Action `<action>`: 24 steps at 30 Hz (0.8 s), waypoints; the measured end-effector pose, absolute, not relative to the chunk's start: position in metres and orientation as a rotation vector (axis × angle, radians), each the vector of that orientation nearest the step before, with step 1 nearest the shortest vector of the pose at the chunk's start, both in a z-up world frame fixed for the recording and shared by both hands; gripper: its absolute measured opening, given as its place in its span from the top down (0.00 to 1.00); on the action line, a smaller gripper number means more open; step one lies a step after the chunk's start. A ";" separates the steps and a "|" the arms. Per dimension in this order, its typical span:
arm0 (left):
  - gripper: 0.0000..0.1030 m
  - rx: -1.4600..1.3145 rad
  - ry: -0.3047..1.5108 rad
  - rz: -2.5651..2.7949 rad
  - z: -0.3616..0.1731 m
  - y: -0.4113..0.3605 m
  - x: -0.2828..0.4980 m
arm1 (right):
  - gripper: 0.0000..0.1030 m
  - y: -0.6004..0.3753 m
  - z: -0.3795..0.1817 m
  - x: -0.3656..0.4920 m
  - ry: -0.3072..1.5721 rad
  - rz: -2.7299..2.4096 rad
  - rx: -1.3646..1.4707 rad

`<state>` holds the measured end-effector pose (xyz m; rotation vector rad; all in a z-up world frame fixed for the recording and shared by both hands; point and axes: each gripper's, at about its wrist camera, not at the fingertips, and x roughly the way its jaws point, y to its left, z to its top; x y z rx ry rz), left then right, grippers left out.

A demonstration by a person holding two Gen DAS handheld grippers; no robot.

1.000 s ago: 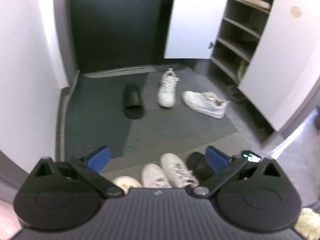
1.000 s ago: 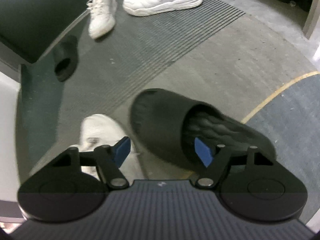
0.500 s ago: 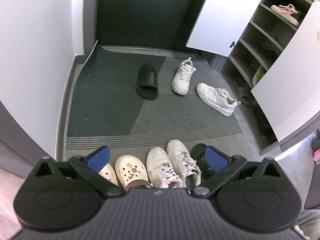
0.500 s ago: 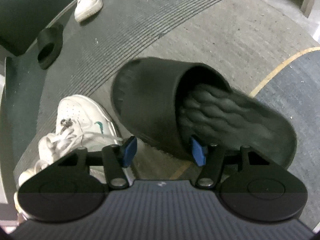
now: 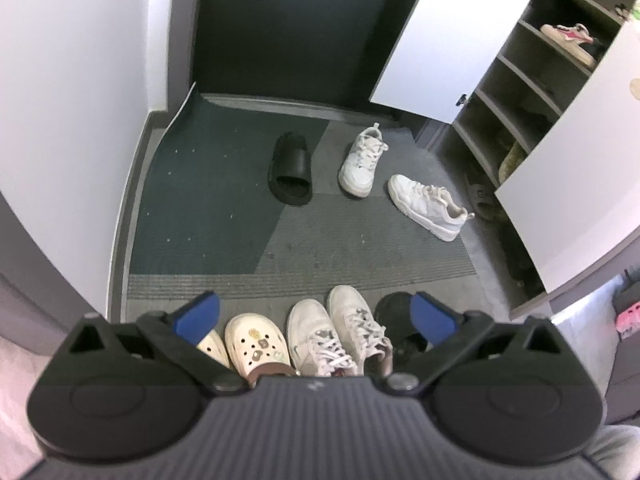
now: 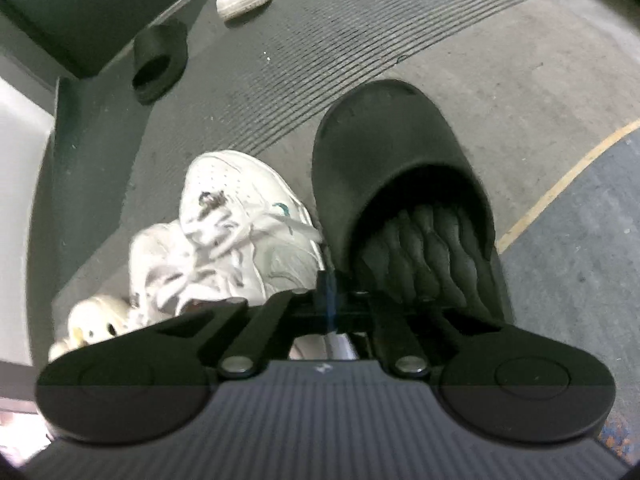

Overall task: Organize scattered shoes
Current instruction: 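Grasp the black slide with the right gripper and set it beside the sneakers, then move the left tool toward the second black slide on the mat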

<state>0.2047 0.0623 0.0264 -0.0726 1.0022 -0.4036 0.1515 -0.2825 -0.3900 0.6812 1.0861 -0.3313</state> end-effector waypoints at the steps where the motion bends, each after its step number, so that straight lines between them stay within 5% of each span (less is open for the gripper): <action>1: 0.00 -0.069 1.000 -0.405 0.027 0.061 0.205 | 0.96 -0.285 -0.391 0.150 1.104 -0.346 0.705; 13: 0.00 -0.027 0.971 -0.367 0.029 0.025 0.194 | 0.94 -0.268 -0.319 0.177 1.324 -0.311 0.584; 24: 0.00 -0.007 1.017 -0.358 0.014 0.007 0.194 | 0.93 -0.276 -0.122 0.167 1.027 -0.269 0.616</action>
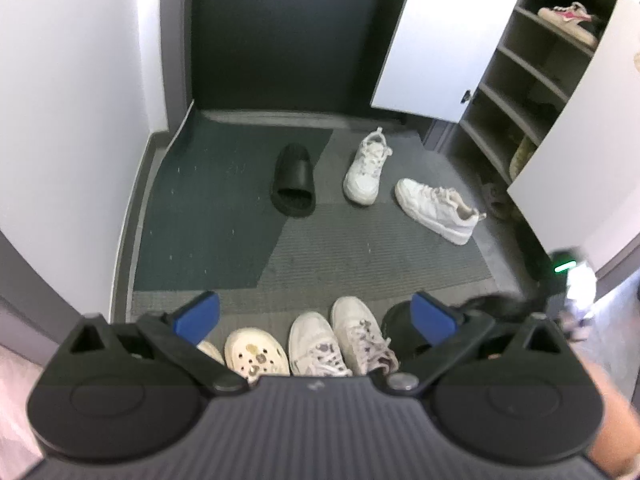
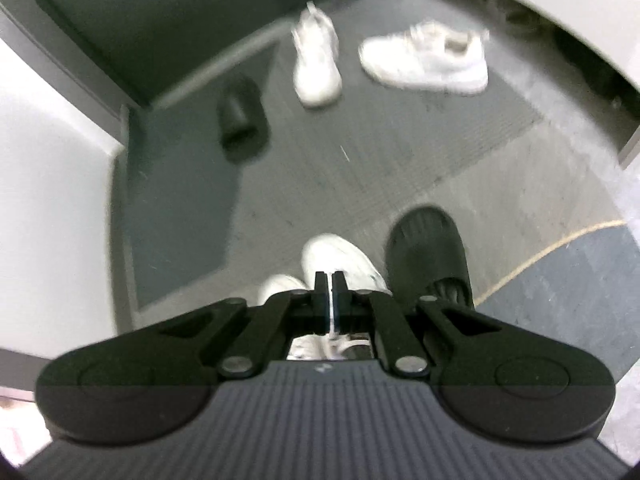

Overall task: Organize scattered shoes
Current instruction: 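Move the left tool toward the second black slide on the mat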

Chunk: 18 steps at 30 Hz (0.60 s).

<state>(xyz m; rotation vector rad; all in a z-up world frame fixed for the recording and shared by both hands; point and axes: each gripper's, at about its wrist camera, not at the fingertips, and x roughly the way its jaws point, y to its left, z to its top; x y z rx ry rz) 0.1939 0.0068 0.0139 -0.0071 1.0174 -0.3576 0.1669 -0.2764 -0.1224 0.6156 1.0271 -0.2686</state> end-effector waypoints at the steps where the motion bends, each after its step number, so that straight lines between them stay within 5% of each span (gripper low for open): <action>1: 0.00 0.002 1.027 -0.360 0.011 0.007 0.192 | 0.93 -0.274 -0.102 0.155 1.005 -0.257 0.616; 9: 0.00 0.050 1.068 -0.389 -0.006 0.011 0.197 | 0.93 -0.270 0.002 0.065 0.778 -0.138 0.617; 18: 0.00 0.202 1.055 -0.290 -0.022 -0.027 0.281 | 0.90 -0.285 0.005 0.044 0.612 -0.094 0.804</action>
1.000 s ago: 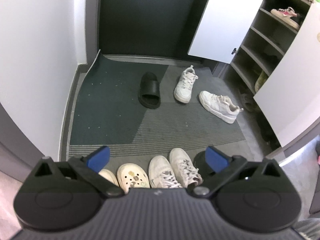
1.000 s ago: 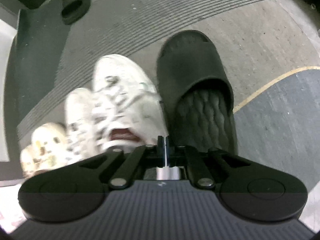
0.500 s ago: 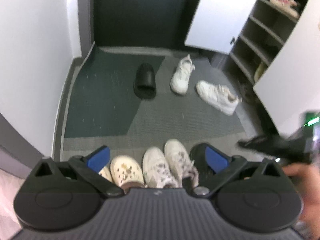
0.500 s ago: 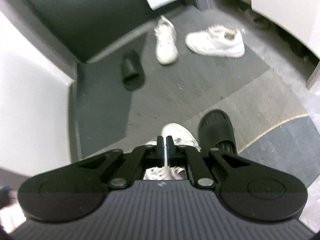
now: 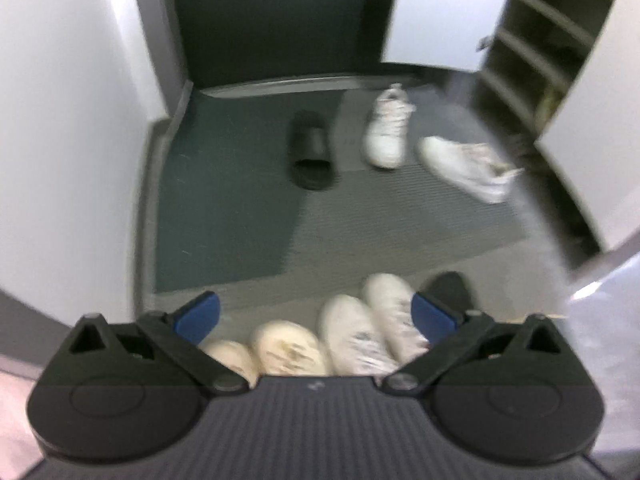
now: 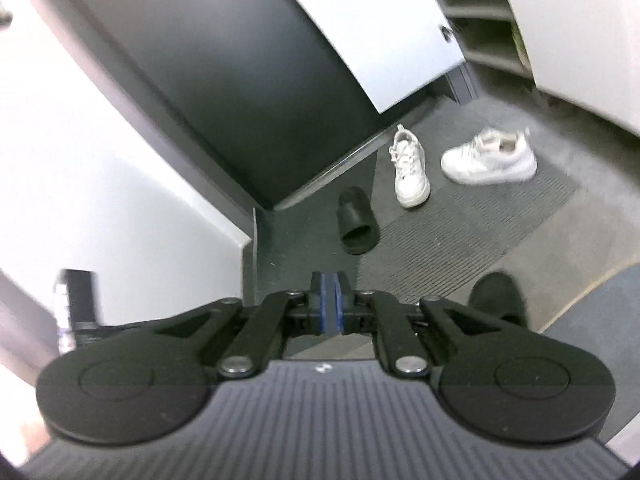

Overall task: Organize scattered shoes
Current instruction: 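Move the left tool toward the second black slide on the mat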

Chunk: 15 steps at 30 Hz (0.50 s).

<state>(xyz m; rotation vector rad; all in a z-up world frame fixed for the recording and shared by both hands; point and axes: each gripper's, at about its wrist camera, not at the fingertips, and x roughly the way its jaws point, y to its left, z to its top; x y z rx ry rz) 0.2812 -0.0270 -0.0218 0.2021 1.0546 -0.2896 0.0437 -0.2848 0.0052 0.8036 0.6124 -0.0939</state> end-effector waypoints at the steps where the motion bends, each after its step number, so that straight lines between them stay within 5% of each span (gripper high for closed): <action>1: 0.00 0.219 1.049 -0.277 -0.025 -0.033 0.292 | 0.90 -0.291 0.003 0.044 0.590 -0.081 0.870; 4: 0.00 0.219 1.064 -0.248 -0.045 -0.059 0.336 | 0.73 -0.297 0.005 0.042 0.536 -0.083 0.882; 6: 0.00 0.225 1.094 -0.237 -0.064 -0.079 0.363 | 0.17 -0.300 0.007 0.042 0.513 -0.119 0.859; 7: 0.00 0.240 1.111 -0.230 -0.074 -0.090 0.376 | 0.05 -0.300 0.006 0.043 0.503 -0.153 0.852; 15: 0.00 0.247 1.108 -0.245 -0.162 -0.160 0.492 | 0.00 -0.309 -0.024 0.067 0.599 -0.212 0.920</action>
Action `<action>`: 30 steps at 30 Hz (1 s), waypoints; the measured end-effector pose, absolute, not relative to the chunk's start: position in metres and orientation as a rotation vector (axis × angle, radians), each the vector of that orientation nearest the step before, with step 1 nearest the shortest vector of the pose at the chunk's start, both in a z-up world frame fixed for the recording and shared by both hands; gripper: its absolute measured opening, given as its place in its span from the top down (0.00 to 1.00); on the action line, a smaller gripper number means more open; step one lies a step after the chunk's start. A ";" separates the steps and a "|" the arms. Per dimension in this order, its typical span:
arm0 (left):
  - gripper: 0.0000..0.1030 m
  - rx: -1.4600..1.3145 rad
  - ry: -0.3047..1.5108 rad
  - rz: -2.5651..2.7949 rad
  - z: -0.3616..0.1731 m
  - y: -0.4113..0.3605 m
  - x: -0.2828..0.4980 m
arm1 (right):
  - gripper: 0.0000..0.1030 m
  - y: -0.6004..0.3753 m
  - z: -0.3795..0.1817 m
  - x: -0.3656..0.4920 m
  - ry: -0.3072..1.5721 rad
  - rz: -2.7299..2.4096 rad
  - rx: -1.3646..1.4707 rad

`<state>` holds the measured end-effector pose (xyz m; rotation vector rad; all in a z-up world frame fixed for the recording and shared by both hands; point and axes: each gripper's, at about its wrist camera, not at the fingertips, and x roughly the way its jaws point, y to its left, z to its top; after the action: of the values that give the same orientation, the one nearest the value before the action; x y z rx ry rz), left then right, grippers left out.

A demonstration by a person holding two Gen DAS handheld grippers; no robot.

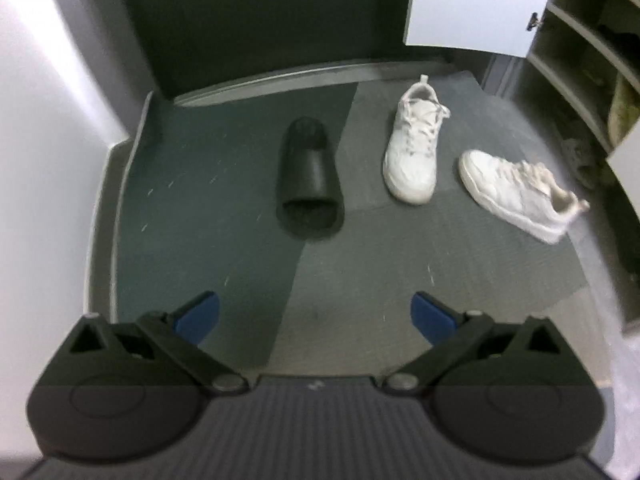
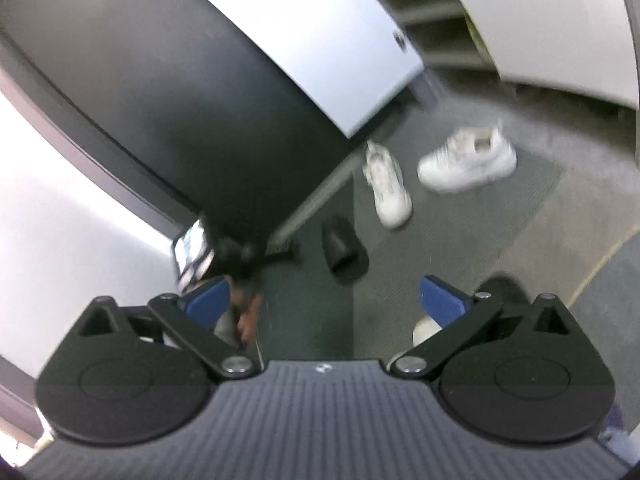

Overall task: Organize scattered shoes
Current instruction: 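Move the left tool toward the second black slide on the mat, then grasp the second black slide by its strap with the left gripper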

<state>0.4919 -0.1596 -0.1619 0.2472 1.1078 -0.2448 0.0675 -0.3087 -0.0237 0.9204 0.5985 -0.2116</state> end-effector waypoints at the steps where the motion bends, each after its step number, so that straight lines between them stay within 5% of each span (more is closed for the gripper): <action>1: 0.00 0.247 1.111 -0.236 -0.179 -0.167 0.508 | 0.00 -0.312 -0.038 0.080 0.657 -0.206 0.968; 19: 0.01 0.068 1.128 -0.106 -0.412 -0.184 0.685 | 0.00 -0.284 -0.159 0.240 1.130 -0.165 0.991; 30: 0.05 0.113 1.031 -0.153 -0.437 -0.185 0.687 | 0.00 -0.288 -0.183 0.263 1.174 -0.201 1.023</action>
<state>0.6874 -0.1853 -0.4365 0.1131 1.0307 -0.1528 0.2634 -0.2877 -0.1825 1.0235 1.1738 -0.2014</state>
